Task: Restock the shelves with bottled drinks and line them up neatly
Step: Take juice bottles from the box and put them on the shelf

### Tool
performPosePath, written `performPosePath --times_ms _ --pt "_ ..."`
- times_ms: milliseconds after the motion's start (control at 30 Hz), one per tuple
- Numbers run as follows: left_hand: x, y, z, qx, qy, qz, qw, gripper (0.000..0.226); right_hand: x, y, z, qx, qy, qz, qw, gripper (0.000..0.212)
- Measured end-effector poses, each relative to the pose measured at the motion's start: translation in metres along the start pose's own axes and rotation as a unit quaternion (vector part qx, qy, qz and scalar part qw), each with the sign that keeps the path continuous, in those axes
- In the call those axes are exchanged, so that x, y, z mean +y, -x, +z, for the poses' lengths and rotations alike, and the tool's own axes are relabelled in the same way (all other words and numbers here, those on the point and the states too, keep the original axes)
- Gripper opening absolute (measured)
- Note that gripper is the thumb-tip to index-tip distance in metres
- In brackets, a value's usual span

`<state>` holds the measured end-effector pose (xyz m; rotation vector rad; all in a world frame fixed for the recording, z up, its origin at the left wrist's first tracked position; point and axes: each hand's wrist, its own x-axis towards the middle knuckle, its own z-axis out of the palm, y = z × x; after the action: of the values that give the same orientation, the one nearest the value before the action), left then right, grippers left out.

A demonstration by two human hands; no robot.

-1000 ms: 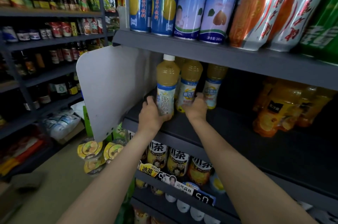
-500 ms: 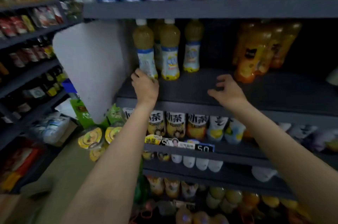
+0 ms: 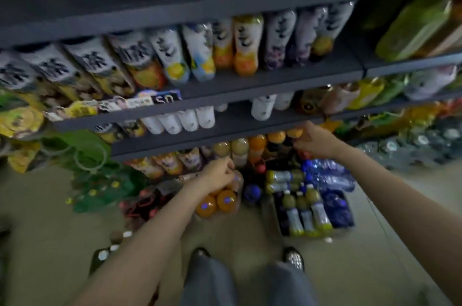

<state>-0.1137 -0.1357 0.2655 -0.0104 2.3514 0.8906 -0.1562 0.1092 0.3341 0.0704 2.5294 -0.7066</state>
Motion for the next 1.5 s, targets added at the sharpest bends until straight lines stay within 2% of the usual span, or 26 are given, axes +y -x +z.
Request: performPosePath --times_ms 33,67,100,167,200,267,300,367,433,533,667,800,900,967,1033,1100,1167,1233,1300,1367,1433,1500 --pt "0.001 -0.007 0.019 -0.017 -0.010 -0.030 0.999 0.014 0.037 -0.004 0.010 -0.020 0.000 0.023 1.000 0.044" --pt "0.001 -0.014 0.036 -0.033 -0.029 -0.057 0.997 0.002 0.073 -0.008 0.020 -0.042 0.003 0.055 0.998 0.029" --pt "0.003 -0.021 0.055 -0.036 -0.036 -0.089 0.995 0.018 0.110 -0.014 0.030 -0.056 0.002 0.077 0.995 0.016" --pt "0.016 -0.044 0.092 -0.019 -0.018 -0.133 0.991 0.035 0.174 -0.025 0.052 -0.075 -0.021 0.126 0.989 0.030" --pt "0.023 -0.057 0.110 -0.021 0.003 -0.135 0.991 0.036 0.199 -0.030 0.063 -0.089 -0.032 0.151 0.984 0.028" --pt "0.034 -0.084 0.152 -0.027 0.035 -0.123 0.991 0.030 0.237 -0.043 0.088 -0.087 -0.048 0.188 0.977 0.010" --pt "0.040 -0.098 0.172 -0.035 0.048 -0.125 0.990 0.027 0.255 -0.054 0.104 -0.073 -0.056 0.189 0.978 0.016" --pt "0.046 -0.127 0.219 -0.072 0.072 -0.123 0.987 0.019 0.284 -0.077 0.139 -0.088 -0.064 0.200 0.974 0.051" --pt "0.043 -0.156 0.264 -0.090 0.070 -0.119 0.986 0.014 0.312 -0.097 0.178 -0.104 -0.038 0.204 0.973 0.067" --pt "0.019 -0.194 0.322 -0.091 0.058 -0.130 0.986 0.022 0.367 -0.126 0.237 -0.089 -0.017 0.248 0.964 0.076" --pt "-0.027 -0.227 0.389 -0.054 0.117 -0.175 0.976 0.025 0.429 -0.150 0.310 -0.078 -0.036 0.294 0.952 0.075" --pt "-0.057 -0.227 0.420 -0.016 0.160 -0.247 0.955 0.028 0.447 -0.157 0.327 -0.037 -0.015 0.294 0.955 0.069" --pt "-0.052 -0.222 0.425 -0.044 0.243 -0.276 0.929 0.042 0.436 -0.148 0.315 -0.043 -0.109 0.283 0.952 0.048" --pt "-0.042 -0.220 0.420 -0.071 0.338 -0.284 0.895 0.057 0.413 -0.132 0.308 -0.078 -0.179 0.236 0.952 0.033" --pt "-0.037 -0.220 0.417 -0.091 0.416 -0.277 0.862 0.055 0.386 -0.115 0.307 -0.140 -0.217 0.169 0.951 0.031" --pt "-0.040 -0.216 0.412 -0.053 0.470 -0.272 0.838 0.030 0.367 -0.109 0.309 -0.214 -0.249 0.099 0.939 0.042" --pt "-0.055 -0.207 0.406 0.020 0.492 -0.281 0.824 0.027 0.367 -0.118 0.315 -0.252 -0.291 0.070 0.920 0.044" --pt "-0.079 -0.201 0.402 0.094 0.480 -0.287 0.824 0.037 0.378 -0.139 0.330 -0.210 -0.271 0.114 0.932 0.045" --pt "-0.104 -0.195 0.398 0.146 0.456 -0.296 0.826 0.040 0.389 -0.159 0.358 -0.157 -0.152 0.150 0.964 0.053" --pt "-0.126 -0.190 0.394 0.159 0.424 -0.299 0.840 0.048 0.384 -0.171 0.391 -0.128 -0.060 0.189 0.972 0.060" --pt "-0.141 -0.184 0.392 0.155 0.394 -0.289 0.859 0.046 0.375 -0.177 0.419 -0.078 -0.024 0.242 0.967 0.064" --pt "-0.148 -0.179 0.392 0.149 0.375 -0.283 0.870 0.042 0.370 -0.179 0.425 -0.033 -0.016 0.259 0.965 0.064"
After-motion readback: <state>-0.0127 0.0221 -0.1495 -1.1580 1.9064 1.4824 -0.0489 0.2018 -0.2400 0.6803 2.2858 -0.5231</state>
